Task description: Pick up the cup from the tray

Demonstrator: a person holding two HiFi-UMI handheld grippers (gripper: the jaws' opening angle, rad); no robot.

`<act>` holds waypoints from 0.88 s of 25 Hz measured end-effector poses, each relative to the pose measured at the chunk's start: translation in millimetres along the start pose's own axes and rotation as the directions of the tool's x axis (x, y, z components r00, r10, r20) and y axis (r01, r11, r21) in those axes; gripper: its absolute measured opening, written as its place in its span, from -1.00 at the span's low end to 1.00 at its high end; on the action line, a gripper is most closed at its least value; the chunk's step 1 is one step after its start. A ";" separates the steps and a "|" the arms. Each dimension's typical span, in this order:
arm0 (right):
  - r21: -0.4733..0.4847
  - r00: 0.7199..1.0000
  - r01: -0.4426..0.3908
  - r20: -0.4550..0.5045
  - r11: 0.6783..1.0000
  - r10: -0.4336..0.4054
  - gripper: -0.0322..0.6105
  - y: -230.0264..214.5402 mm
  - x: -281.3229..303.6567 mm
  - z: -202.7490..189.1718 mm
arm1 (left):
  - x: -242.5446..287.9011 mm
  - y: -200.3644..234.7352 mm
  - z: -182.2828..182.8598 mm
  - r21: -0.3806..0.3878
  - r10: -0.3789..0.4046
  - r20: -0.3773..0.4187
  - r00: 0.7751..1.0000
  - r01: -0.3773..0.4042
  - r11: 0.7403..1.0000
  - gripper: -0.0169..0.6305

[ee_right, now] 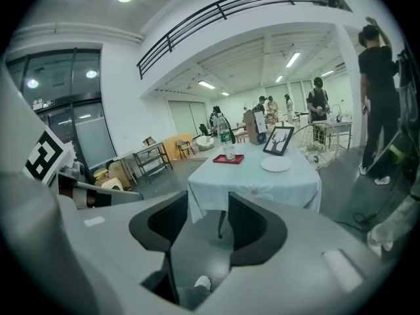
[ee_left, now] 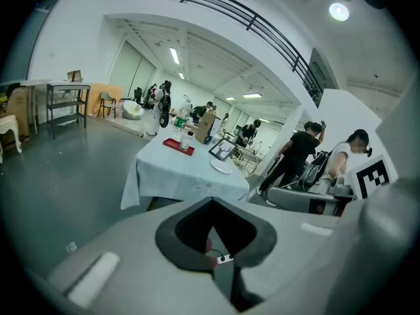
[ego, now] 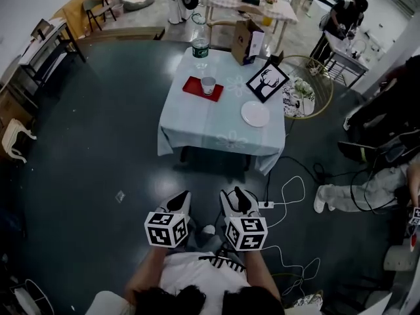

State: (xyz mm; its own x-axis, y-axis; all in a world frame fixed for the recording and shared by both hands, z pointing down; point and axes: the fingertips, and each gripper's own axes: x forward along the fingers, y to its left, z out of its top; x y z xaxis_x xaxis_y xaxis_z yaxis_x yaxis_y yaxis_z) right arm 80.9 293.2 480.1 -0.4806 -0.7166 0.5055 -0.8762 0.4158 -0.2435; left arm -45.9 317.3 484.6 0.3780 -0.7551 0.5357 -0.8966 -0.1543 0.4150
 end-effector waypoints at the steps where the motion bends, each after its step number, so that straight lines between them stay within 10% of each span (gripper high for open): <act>1: -0.004 1.000 0.003 -0.002 1.000 -0.003 -0.22 0.8 4.6 1.4 | 2.5 3.4 2.6 0.000 -0.004 -0.003 1.000 0.004 1.000 -0.95; 22: -0.003 0.988 0.105 0.110 0.994 -0.105 0.00 33.2 124.2 107.5 | 65.6 101.7 121.2 0.068 -0.089 -0.058 0.994 0.093 0.993 -0.94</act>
State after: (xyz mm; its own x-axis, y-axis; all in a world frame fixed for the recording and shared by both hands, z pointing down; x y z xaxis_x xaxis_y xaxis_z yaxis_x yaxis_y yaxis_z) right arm -11.8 157.7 445.8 -0.3873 -0.8132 0.4343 -0.9219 0.3394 -0.1866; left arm -140.3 174.8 472.9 0.4688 -0.7000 0.5386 -0.8714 -0.2668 0.4117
